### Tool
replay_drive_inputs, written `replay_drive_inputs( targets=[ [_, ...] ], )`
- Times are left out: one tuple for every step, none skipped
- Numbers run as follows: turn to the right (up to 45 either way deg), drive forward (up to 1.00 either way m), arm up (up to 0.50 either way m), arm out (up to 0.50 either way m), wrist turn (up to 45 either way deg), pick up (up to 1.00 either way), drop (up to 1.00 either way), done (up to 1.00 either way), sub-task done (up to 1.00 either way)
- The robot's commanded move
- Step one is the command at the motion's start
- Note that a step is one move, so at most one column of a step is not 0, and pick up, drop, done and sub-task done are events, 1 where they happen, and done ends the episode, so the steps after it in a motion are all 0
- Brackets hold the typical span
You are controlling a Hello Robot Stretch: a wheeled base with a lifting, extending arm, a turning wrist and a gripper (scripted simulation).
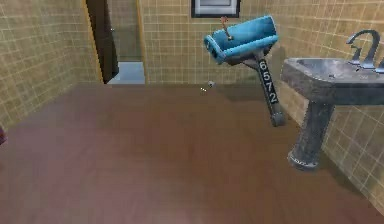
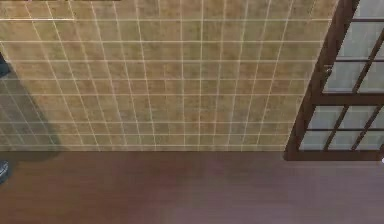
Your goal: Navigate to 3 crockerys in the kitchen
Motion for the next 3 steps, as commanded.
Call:
replay_drive_inputs(
  targets=[
    [45.0,0.00,0.00,0.00,0.0,0.00,0.00,0.00,0.00],
    [36.0,0.00,0.00,0.00,0.0,0.00,0.00,0.00,0.00],
    [0.0,0.05,0.00,0.00,0.0,0.00,0.00,0.00,0.00]
  ],
)
